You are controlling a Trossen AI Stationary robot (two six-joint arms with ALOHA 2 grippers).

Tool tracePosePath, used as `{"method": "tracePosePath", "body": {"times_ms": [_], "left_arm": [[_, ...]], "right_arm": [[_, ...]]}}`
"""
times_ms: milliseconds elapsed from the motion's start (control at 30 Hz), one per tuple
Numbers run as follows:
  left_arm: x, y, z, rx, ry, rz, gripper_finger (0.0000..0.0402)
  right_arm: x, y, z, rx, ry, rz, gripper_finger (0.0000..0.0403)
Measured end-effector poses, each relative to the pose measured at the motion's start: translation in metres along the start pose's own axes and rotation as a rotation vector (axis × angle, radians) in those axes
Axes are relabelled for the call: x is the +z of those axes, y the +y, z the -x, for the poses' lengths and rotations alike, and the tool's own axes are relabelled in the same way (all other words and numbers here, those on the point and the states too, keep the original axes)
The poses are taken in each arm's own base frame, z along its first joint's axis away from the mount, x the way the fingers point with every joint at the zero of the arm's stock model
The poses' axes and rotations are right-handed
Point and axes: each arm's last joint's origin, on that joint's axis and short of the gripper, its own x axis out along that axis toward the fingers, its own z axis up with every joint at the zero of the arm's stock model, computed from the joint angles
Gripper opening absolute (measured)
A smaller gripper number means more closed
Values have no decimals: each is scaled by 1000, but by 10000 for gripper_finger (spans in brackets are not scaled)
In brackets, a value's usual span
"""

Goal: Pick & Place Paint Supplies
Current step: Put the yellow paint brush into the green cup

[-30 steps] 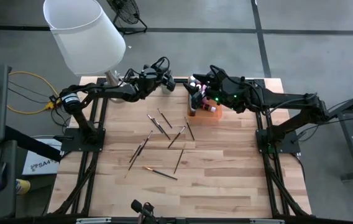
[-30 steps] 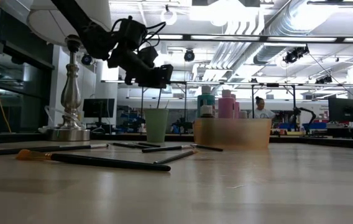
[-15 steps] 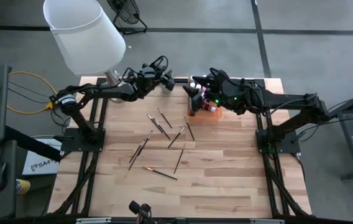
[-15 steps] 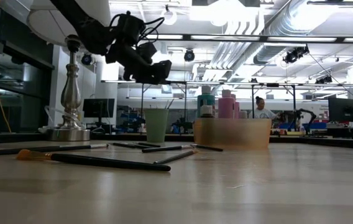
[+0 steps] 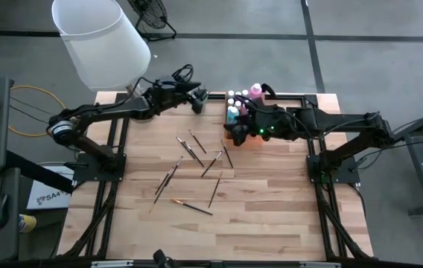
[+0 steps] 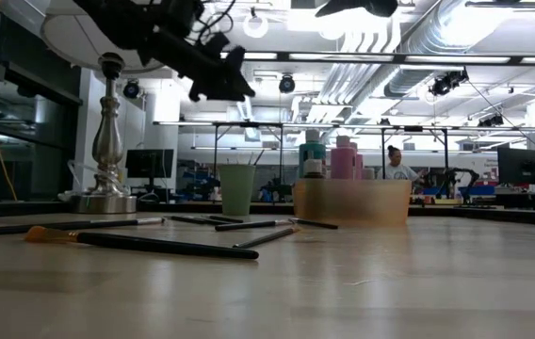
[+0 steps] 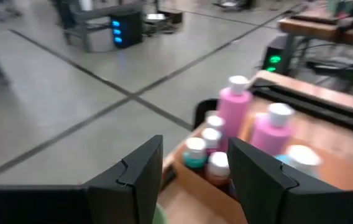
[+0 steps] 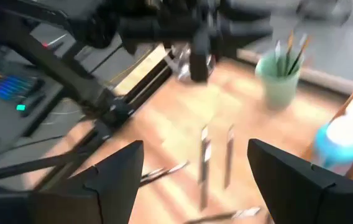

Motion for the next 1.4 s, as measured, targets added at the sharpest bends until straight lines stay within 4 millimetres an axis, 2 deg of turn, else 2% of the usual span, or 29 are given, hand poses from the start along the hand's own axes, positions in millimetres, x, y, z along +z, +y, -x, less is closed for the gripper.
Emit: {"method": "tracePosePath", "body": {"times_ms": [133, 267, 467, 600, 700, 867, 967, 1100, 1400], "left_arm": [[11, -1, 18, -56, 9, 20, 175], [20, 0, 32, -98, 1, 21, 175], [32, -3, 50, -194, -25, 24, 175], [38, -13, 65, -245, -29, 21, 175], [43, -23, 80, -286, -44, 21, 175], [50, -38, 101, -321, -75, 8, 175], [53, -44, 113, -324, -88, -15, 175], [57, -46, 131, -338, -108, -32, 175], [69, -29, 179, -331, -185, -126, 175]], "right_arm": [[-2, 1, -3, 38, 62, -160, 281], [-5, 8, -10, 89, 84, -231, 281], [-9, 32, -30, 268, 51, -235, 281], [-18, 38, -48, 311, 115, -244, 275], [-17, 49, -51, 369, 178, -228, 261], [-7, 80, -45, 445, 147, -117, 236], [-12, 87, -49, 385, 208, -95, 225], [-21, 92, -60, 280, 328, -176, 215], [-42, 99, -91, 134, 488, -378, 189]]}}
